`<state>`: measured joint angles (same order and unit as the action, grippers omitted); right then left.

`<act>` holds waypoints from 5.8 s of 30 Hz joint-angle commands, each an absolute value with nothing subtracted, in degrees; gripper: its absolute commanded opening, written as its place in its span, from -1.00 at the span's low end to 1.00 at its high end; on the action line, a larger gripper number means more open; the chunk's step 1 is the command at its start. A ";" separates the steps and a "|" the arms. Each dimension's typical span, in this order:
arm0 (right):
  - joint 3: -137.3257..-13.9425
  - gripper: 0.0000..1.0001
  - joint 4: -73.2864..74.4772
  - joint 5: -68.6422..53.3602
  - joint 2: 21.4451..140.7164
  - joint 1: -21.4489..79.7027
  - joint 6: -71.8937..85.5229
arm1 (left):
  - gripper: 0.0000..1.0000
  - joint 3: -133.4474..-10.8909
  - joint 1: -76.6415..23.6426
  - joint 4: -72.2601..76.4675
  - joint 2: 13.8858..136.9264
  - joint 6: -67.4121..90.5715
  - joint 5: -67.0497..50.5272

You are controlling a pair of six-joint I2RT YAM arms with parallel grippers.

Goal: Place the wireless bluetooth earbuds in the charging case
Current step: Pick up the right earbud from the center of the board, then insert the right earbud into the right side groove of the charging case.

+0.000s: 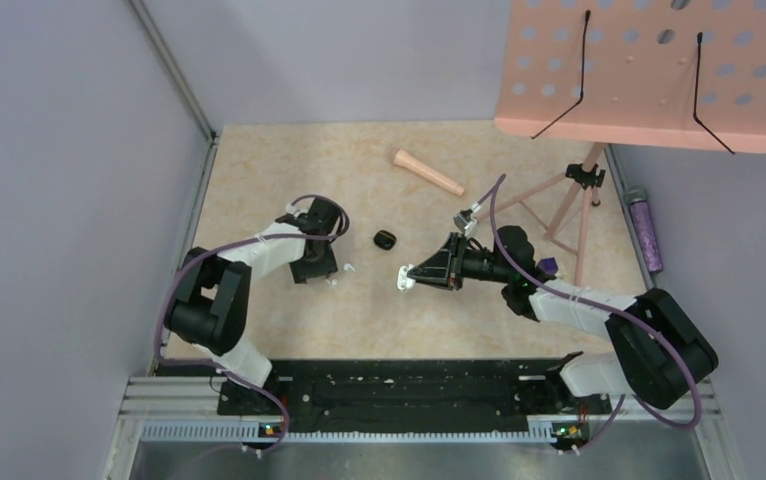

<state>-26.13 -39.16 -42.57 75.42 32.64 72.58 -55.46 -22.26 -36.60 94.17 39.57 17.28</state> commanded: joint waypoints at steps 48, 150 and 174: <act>-27.10 -1.00 -29.53 -48.74 67.36 33.50 64.39 | -0.08 -53.11 -26.51 -29.65 88.45 20.63 4.02; -41.31 -1.00 5.96 -62.85 72.82 33.22 30.31 | -0.55 -61.33 -28.05 -39.29 96.05 11.45 2.28; -45.28 -1.00 -46.76 -66.30 90.11 34.10 73.72 | -0.53 -59.79 -28.13 -16.64 67.86 13.34 -8.73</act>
